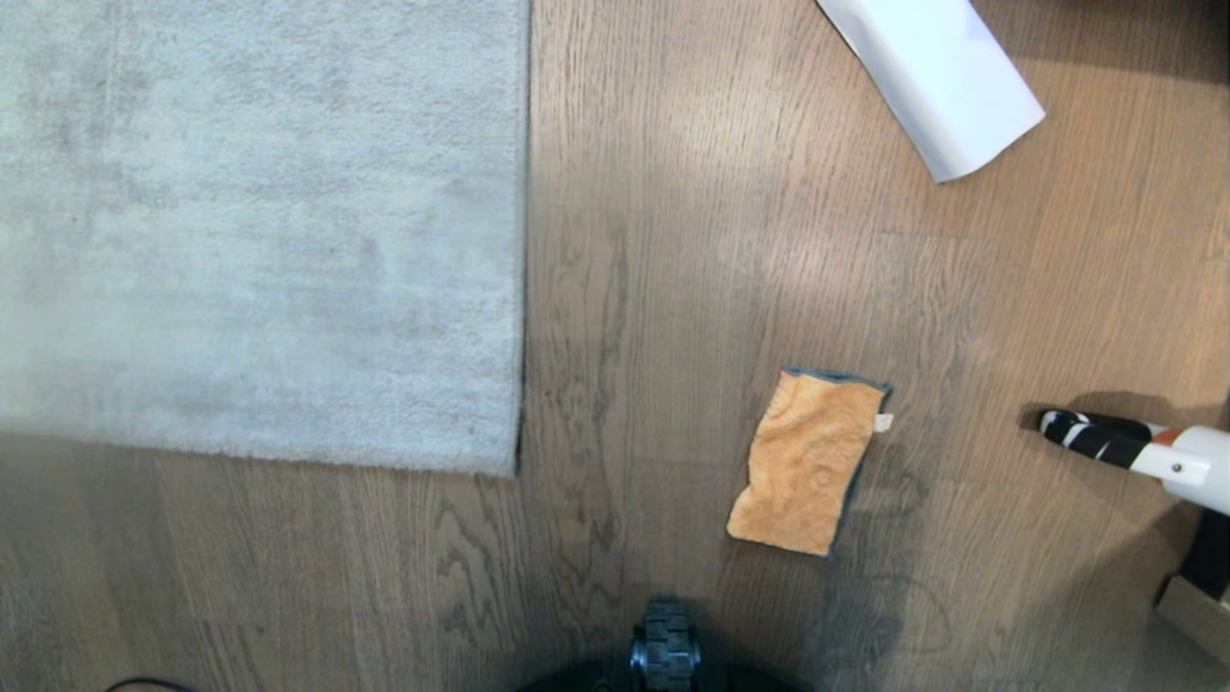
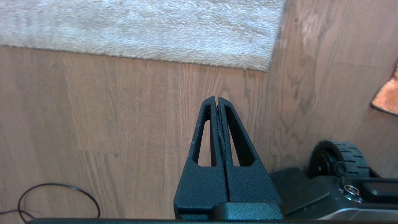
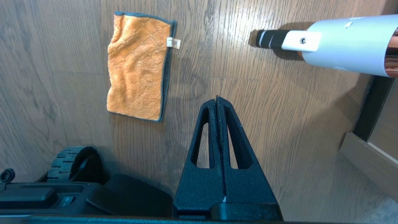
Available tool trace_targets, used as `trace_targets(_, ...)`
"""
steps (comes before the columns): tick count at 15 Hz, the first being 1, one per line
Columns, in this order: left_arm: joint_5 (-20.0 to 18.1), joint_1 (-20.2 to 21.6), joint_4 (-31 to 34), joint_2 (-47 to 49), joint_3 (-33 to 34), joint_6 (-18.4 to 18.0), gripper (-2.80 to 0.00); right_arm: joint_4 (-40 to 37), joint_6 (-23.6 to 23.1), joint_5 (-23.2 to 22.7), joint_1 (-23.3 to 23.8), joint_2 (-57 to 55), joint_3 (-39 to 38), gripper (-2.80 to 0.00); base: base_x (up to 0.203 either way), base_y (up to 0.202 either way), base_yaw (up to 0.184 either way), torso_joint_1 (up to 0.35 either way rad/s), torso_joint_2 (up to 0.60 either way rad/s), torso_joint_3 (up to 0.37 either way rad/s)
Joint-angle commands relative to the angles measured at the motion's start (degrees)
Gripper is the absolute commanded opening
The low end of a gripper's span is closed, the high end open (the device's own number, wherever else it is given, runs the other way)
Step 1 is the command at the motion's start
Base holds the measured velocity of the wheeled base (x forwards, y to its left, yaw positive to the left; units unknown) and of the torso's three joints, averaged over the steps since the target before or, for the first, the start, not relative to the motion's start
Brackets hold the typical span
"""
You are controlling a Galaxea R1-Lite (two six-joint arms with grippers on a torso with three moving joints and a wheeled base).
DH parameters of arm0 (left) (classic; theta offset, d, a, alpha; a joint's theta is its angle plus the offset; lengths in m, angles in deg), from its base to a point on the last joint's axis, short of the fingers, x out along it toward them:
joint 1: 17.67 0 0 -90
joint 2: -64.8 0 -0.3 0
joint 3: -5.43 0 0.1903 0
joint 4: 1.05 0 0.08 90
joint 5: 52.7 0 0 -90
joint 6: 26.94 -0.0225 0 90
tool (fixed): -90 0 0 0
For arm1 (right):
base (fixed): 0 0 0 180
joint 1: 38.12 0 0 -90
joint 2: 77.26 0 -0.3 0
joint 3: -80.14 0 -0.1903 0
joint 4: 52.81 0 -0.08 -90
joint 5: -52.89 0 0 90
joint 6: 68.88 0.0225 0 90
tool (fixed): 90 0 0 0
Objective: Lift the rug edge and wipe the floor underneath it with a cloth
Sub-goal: Lift up the carpet
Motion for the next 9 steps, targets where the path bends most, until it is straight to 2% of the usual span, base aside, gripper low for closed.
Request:
trace_targets(1,0.0,0.0,0.0,0.0,0.0,0.0,-2.8,0.1,0.0,0.0,0.0,-0.1,0.0,-2.8,0.0,0.0,0.0,0.0,0.0,0.0)
trace_targets(4,-0.1,0.0,0.0,0.0,0.0,-0.4,-2.8,0.1,0.0,0.0,0.0,-0.1,0.0,-2.8,0.0,0.0,0.0,0.0,0.0,0.0)
trace_targets(7,-1.1,0.0,-0.1,0.0,0.0,-6.1,-2.8,0.1,0.0,0.0,0.0,0.0,0.0,-2.8,0.0,0.0,0.0,0.0,0.0,0.0)
trace_targets(9,-1.7,0.0,-0.4,0.0,0.0,-7.6,-2.8,0.1,0.0,0.0,0.1,-0.1,0.0,-2.8,0.0,0.0,0.0,0.0,0.0,0.0)
